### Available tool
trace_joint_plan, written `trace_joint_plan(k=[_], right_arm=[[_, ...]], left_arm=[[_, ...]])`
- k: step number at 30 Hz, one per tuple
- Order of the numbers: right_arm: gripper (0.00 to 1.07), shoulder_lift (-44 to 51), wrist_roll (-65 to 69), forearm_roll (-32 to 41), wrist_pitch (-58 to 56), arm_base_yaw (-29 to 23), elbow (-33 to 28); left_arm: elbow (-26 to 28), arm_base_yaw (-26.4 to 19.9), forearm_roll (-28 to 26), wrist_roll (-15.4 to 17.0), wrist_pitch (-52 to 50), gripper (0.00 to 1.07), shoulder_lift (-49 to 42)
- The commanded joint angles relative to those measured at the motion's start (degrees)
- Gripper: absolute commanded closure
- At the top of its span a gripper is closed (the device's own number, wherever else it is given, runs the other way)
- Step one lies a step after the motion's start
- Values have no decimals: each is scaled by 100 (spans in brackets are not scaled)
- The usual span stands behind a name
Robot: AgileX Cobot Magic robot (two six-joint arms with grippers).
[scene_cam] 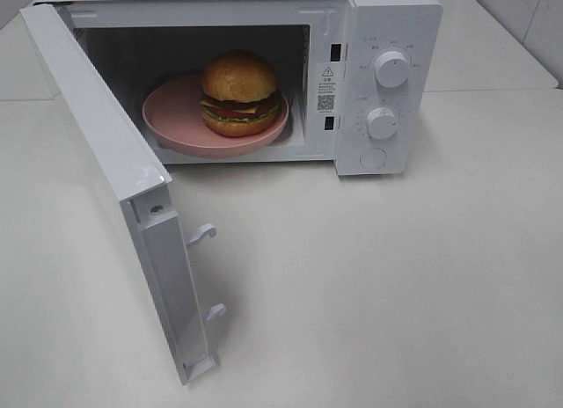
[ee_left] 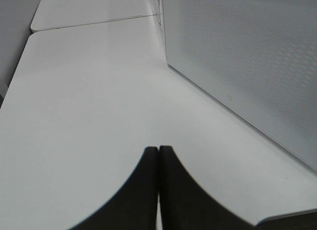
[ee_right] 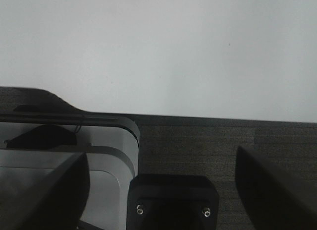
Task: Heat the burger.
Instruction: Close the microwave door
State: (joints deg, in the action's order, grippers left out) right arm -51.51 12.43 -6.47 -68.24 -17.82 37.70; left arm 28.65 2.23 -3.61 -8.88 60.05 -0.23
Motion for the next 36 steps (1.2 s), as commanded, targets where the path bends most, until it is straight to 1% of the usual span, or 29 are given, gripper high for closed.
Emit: trace_joint_plan(k=[1, 3, 5, 8, 10, 13, 14, 15, 17, 19, 20, 23, 25, 32, 36], right_arm=[[31, 533, 11, 11, 143, -11, -607], [31, 693, 52, 17, 178, -11, -665], [31, 1415, -23, 0, 258, -11, -647], [31, 1604, -63, 0, 292, -11, -647], [31, 2401, -206, 6, 418, -11, -665], [31, 2578, -246, 6, 447, -11, -665], [31, 3031, -332, 6, 510, -11, -670], [31, 3031, -332, 6, 510, -11, -670], [31, 3908, -573, 6, 590, -11, -676], [31, 4079, -602, 6, 590, -11, -676], [31, 4469, -665, 6, 590, -11, -676], [31, 4647, -688, 6, 590, -11, -676], [32, 5185, -688, 17, 590, -11, -682], [33, 5329, -785, 97, 665, -11, -693], [33, 5329, -1134, 372, 831, -11, -762]], left_arm=[[-17, 6, 6, 0, -80, 106, -138], [-17, 6, 6, 0, -80, 106, -138], [-17, 6, 6, 0, -80, 106, -138], [-17, 6, 6, 0, -80, 106, -138], [-17, 6, 6, 0, -80, 106, -138], [-17, 6, 6, 0, -80, 106, -138], [-17, 6, 6, 0, -80, 106, -138], [-17, 6, 6, 0, -80, 106, -138], [-17, 6, 6, 0, -80, 106, -138], [-17, 6, 6, 0, -80, 106, -138], [-17, 6, 6, 0, -80, 106, -138], [-17, 6, 6, 0, -80, 106, -138], [-17, 6, 6, 0, -80, 106, -138], [-17, 6, -6, 11, -80, 106, -120], [-17, 6, -11, 0, -80, 106, -120]])
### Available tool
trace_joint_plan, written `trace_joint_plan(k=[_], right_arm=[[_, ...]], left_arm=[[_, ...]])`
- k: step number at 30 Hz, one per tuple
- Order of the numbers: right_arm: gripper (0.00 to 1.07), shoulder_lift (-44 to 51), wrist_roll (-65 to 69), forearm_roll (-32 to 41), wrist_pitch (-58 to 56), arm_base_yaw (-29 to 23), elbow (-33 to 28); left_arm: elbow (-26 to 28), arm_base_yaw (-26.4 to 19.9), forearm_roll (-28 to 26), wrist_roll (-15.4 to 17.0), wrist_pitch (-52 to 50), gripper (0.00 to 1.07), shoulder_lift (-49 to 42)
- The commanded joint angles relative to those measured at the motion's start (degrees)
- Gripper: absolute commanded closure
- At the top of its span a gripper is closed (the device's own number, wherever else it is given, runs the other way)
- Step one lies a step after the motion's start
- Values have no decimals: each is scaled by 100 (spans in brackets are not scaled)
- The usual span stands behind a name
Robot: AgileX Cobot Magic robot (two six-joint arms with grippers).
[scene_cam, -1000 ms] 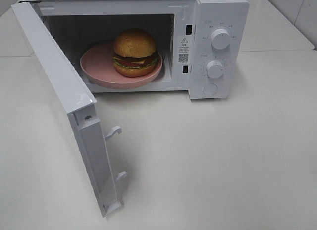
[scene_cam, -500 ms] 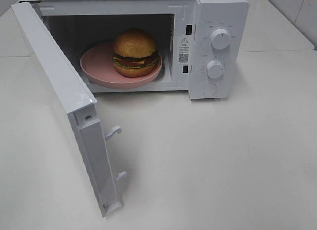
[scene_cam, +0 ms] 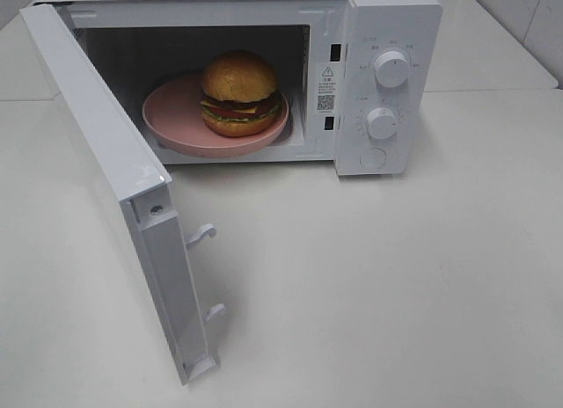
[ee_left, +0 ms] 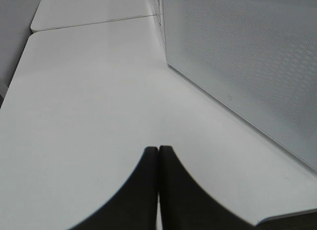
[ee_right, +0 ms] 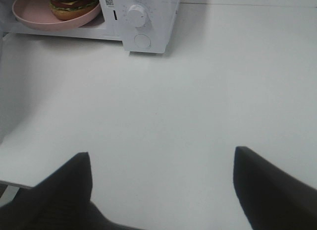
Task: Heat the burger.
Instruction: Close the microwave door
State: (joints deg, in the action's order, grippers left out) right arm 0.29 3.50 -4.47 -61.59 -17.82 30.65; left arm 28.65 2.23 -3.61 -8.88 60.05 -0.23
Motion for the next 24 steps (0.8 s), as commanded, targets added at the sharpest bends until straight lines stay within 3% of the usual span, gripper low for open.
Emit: trace_joint_plan(k=[1, 5, 24], right_arm=[[33, 149, -241, 172, 166, -11, -57], [34, 149, -573, 447, 367, -11, -172], [34, 149, -590, 372, 407, -11, -195]], left_arm=[[-17, 6, -11, 0, -80, 106, -120], [-17, 6, -29, 0, -80, 106, -120], [86, 6, -138, 0, -235, 106, -103]])
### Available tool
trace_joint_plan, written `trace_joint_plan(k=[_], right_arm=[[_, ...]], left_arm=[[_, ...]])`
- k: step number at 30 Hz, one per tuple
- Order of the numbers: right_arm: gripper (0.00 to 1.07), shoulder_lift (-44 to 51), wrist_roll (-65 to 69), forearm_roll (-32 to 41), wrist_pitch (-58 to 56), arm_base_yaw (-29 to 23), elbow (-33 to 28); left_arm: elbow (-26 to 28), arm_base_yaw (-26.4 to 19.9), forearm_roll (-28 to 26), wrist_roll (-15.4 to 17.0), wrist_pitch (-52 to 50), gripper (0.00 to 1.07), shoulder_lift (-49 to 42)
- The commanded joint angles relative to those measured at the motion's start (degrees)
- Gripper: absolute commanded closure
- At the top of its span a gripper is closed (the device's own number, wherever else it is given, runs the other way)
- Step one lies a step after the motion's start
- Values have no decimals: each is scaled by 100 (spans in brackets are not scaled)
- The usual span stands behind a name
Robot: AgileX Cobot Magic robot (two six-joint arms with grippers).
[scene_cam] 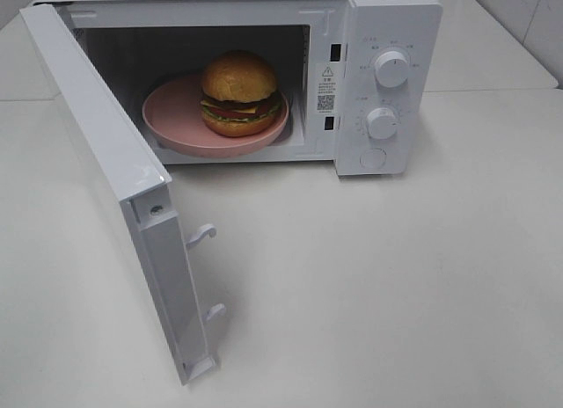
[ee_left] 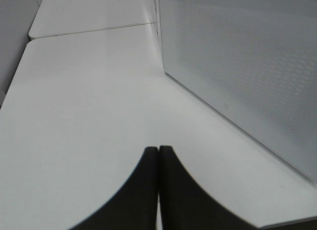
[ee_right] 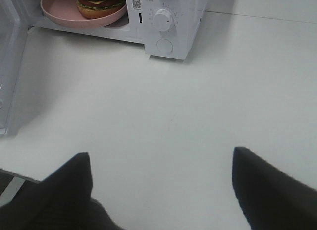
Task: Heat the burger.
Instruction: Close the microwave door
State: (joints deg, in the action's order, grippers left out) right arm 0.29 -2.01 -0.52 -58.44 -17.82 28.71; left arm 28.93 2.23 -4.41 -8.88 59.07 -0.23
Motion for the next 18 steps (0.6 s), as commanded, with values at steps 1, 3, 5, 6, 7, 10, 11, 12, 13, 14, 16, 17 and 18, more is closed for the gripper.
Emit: trace_joint_plan(k=[1, 3, 5, 6, 7, 10, 11, 12, 13, 14, 16, 17, 18], right_arm=[[34, 149, -40, -23, 92, -11, 0], [34, 149, -40, -23, 92, -11, 0], [34, 149, -40, -23, 92, -11, 0], [34, 149, -40, -23, 92, -11, 0], [34, 149, -40, -23, 92, -11, 0], [34, 149, -40, -23, 92, -11, 0], [34, 149, -40, -23, 92, -11, 0], [34, 149, -40, -23, 92, -11, 0], [34, 149, -40, -23, 92, -11, 0], [34, 149, -40, -23, 92, -11, 0], [34, 149, -40, -23, 92, -11, 0], [34, 149, -40, -23, 92, -11, 0], [34, 149, -40, -23, 92, -11, 0]], left_arm=[[57, 6, -57, 0, -138, 106, 6], [69, 6, -63, -11, -160, 106, 160], [80, 6, -63, -17, -206, 106, 269], [115, 6, -63, -17, -378, 106, 493], [120, 6, -69, -17, -550, 106, 625], [40, 6, -109, -17, -1140, 106, 882], [-103, 6, -109, -17, -1885, 106, 1146], [-212, 6, -109, -17, -2194, 106, 1283], [-212, 6, -109, -17, -2194, 106, 1283], [-435, 6, -178, -17, -2956, 106, 1662], [-516, 6, -252, -17, -3254, 106, 1874], [-607, 6, -424, -17, -3867, 106, 2286], [-607, 6, -504, -23, -4148, 106, 2532]])
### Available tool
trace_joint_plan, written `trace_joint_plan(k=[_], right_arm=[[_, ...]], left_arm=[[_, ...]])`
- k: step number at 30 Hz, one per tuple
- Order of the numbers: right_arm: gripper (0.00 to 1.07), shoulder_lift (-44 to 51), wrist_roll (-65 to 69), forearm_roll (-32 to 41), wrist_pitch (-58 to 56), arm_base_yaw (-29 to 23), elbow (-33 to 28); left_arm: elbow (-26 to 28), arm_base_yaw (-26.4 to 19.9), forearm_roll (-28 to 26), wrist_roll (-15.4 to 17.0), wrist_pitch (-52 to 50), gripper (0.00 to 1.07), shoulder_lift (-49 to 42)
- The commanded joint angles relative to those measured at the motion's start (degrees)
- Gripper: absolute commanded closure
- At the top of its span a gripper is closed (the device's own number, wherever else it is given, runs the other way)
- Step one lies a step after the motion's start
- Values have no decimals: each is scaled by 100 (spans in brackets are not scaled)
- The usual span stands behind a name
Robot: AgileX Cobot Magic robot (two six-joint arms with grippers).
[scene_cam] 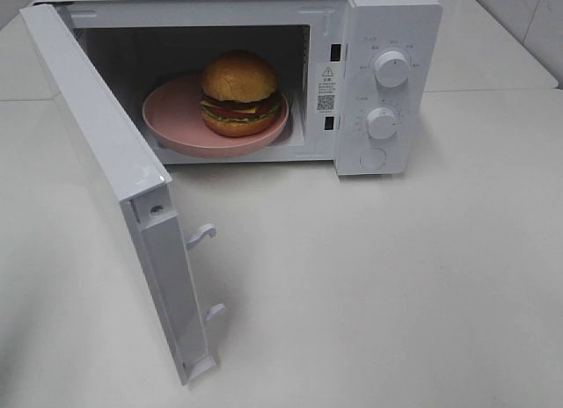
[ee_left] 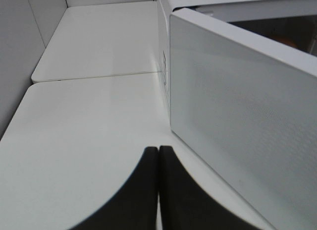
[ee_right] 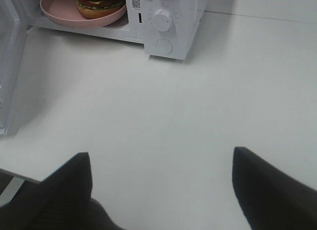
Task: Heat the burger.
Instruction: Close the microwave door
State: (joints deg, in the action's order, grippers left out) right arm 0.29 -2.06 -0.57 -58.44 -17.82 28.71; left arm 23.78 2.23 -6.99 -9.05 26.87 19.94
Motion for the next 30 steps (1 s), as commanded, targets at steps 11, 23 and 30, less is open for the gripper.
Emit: trace_joint_plan(k=[11, 23, 30], right_arm=[[34, 149, -34, -17, 92, -11, 0], [34, 149, -23, -17, 92, -11, 0], [34, 149, -23, -17, 92, -11, 0]], left_arm=[[-63, 6, -395, -109, -3541, 106, 3426], [275, 602, 367, -52, -5180, 106, 5489], [745, 928, 922, -40, -5546, 106, 6492]])
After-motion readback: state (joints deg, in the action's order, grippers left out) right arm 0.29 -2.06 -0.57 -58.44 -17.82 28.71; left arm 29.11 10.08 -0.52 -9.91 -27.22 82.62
